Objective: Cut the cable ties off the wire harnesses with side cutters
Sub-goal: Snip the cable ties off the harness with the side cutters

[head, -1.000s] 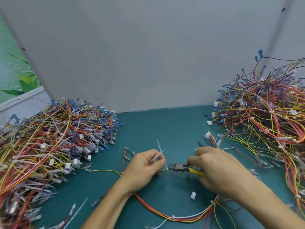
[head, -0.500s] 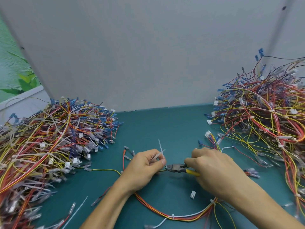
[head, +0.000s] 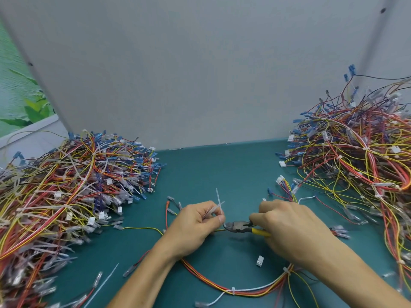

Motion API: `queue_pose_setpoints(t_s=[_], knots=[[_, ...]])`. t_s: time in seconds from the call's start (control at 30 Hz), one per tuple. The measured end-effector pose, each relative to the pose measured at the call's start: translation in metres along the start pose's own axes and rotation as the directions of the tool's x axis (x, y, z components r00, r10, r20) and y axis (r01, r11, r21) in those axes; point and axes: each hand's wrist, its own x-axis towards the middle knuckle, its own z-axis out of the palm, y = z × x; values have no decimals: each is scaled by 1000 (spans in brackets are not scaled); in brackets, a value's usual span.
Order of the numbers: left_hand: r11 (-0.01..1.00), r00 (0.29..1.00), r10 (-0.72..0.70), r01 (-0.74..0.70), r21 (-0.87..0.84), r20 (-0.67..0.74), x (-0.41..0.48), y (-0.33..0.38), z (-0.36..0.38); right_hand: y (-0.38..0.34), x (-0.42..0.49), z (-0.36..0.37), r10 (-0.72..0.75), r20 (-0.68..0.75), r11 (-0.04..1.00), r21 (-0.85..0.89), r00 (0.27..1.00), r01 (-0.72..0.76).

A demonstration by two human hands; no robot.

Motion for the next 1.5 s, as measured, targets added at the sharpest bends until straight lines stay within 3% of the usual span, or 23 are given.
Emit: queue_pose_setpoints(t_s=[0.7, 0.9, 1.0, 1.17, 1.37, 1.5], knots=[[998, 999, 17, -15, 68, -30, -1, 4, 0, -7, 0, 0, 20, 79, 999, 26, 997, -22], [958, 979, 122, -73, 278, -163, -9, 24, -6, 3, -2, -5, 177, -33, 978, 118, 984, -172], [921, 980, 190, -157, 355, -58, -21, 43, -14, 16, -4, -10, 308, -114, 941, 183, 945, -285], [861, 962, 3, -140, 489, 272, -39, 58, -1, 28, -9, -13, 492, -41, 864, 145, 869, -482], [828, 948, -123, -65, 557, 294, -38, 50, 13, 26, -12, -10, 495, 224, 857, 31, 839, -514], [910, 948, -96, -41, 413, 304, -32, 40, 10, 25, -7, -5, 500, 240, 837, 110, 832, -535]])
